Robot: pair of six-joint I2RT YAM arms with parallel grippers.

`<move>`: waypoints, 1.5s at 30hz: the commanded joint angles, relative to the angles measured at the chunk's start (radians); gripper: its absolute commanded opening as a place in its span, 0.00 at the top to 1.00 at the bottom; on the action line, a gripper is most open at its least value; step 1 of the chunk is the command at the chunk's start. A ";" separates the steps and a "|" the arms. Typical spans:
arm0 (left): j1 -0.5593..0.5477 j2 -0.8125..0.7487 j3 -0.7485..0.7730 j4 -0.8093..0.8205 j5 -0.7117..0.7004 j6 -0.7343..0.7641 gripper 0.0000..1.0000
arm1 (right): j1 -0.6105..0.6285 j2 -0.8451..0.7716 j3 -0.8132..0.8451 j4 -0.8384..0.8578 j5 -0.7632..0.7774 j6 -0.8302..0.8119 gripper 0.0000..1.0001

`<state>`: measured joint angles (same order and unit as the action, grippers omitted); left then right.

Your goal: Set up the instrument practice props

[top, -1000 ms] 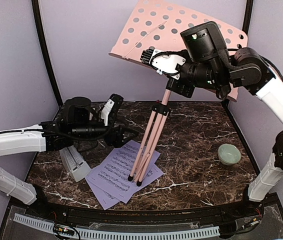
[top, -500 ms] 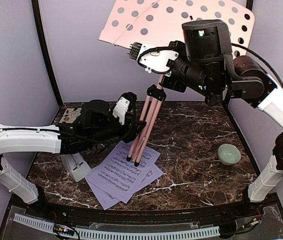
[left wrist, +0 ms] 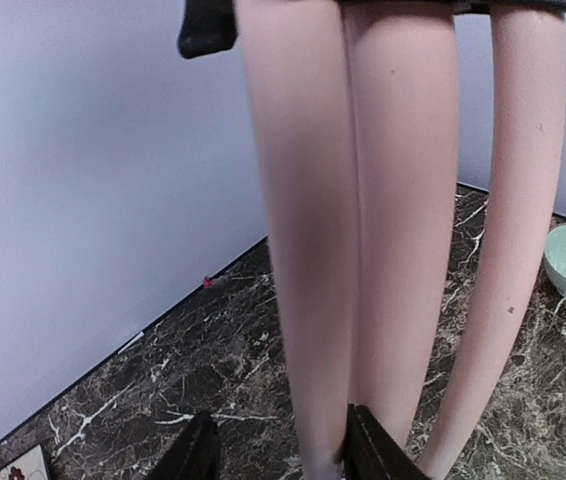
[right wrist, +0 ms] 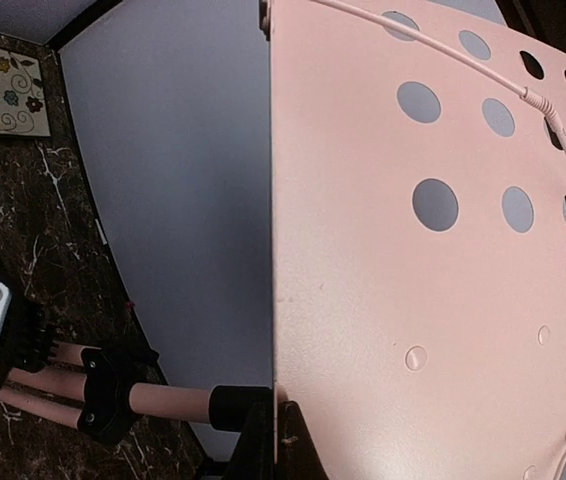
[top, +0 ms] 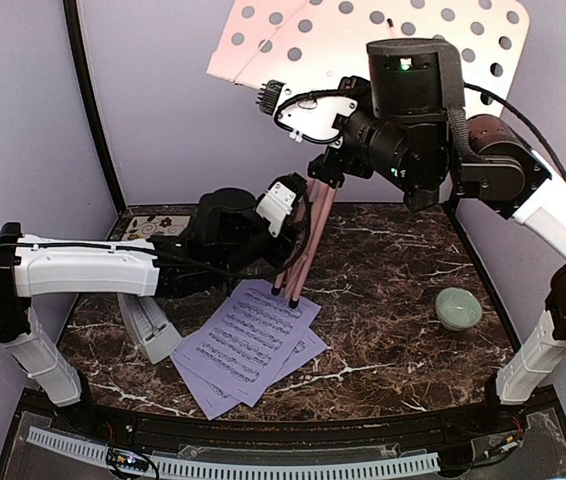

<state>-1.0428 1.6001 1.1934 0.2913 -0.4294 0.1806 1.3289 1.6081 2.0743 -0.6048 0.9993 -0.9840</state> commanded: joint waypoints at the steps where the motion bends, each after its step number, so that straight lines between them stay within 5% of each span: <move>1: -0.010 0.075 0.101 0.056 -0.046 0.119 0.56 | 0.018 -0.060 0.027 0.303 0.022 -0.041 1.00; 12: -0.010 0.286 0.290 0.140 -0.091 0.147 0.63 | -0.004 -0.081 -0.030 0.354 0.001 -0.059 1.00; 19: -0.008 0.335 0.320 0.204 -0.148 0.073 0.46 | -0.059 -0.114 -0.144 0.393 -0.014 -0.032 1.00; 29: 0.001 0.398 0.294 0.376 -0.136 0.064 0.55 | -0.102 -0.144 -0.219 0.431 -0.093 0.001 1.00; 37: 0.032 0.429 0.273 0.453 -0.125 -0.031 0.34 | -0.124 -0.128 -0.226 0.430 -0.133 0.017 1.00; 45: 0.063 0.458 0.241 0.575 -0.050 -0.112 0.45 | -0.140 -0.099 -0.212 0.433 -0.146 0.011 1.00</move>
<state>-0.9897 2.0480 1.4315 0.7242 -0.5335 0.1146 1.1812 1.5433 1.8088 -0.4412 0.9077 -0.9993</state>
